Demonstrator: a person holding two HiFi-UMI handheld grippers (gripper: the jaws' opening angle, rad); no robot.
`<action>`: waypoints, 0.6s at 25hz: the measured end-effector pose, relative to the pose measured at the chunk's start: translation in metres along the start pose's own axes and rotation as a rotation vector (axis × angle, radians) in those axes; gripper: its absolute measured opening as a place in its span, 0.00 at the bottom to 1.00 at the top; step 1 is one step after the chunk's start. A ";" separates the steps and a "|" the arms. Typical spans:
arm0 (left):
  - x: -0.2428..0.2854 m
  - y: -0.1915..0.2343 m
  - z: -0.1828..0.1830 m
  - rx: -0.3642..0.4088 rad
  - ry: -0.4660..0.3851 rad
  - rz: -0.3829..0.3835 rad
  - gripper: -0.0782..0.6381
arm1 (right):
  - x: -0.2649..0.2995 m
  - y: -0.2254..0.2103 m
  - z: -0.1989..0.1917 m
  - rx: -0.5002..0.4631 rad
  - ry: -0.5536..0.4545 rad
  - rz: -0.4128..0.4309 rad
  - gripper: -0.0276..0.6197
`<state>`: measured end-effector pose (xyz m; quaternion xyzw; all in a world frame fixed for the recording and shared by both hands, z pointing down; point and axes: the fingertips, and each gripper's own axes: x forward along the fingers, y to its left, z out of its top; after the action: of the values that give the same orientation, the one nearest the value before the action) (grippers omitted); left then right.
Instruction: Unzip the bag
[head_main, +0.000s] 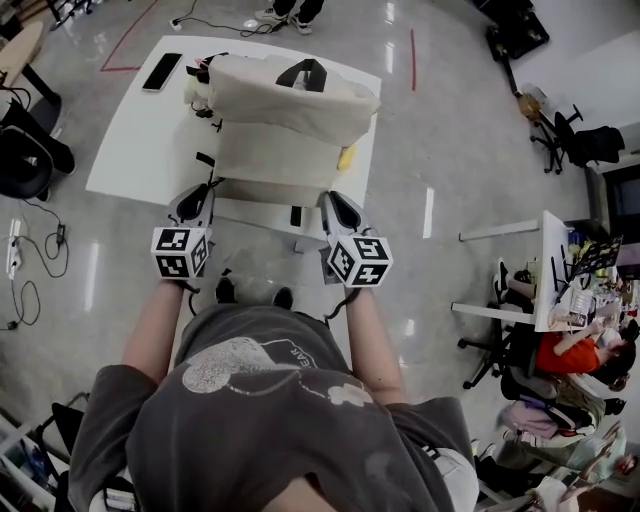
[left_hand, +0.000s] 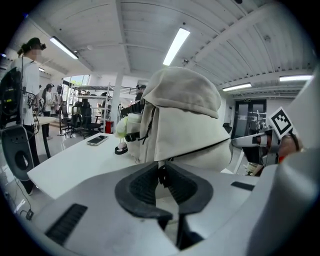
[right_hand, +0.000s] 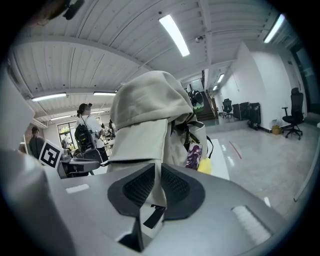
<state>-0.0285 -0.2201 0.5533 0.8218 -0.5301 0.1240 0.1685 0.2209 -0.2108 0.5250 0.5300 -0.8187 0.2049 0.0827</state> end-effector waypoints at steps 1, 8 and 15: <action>-0.003 -0.003 0.002 0.000 -0.007 0.004 0.18 | -0.004 -0.002 0.003 0.006 -0.016 0.002 0.10; -0.017 -0.032 0.014 0.003 -0.025 0.036 0.19 | -0.023 -0.018 0.016 0.006 -0.083 0.027 0.10; -0.010 -0.062 0.032 0.048 -0.057 0.019 0.18 | -0.022 -0.018 0.022 -0.027 -0.102 0.062 0.06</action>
<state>0.0252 -0.2015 0.5111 0.8237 -0.5393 0.1149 0.1322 0.2477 -0.2081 0.5022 0.5129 -0.8406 0.1689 0.0417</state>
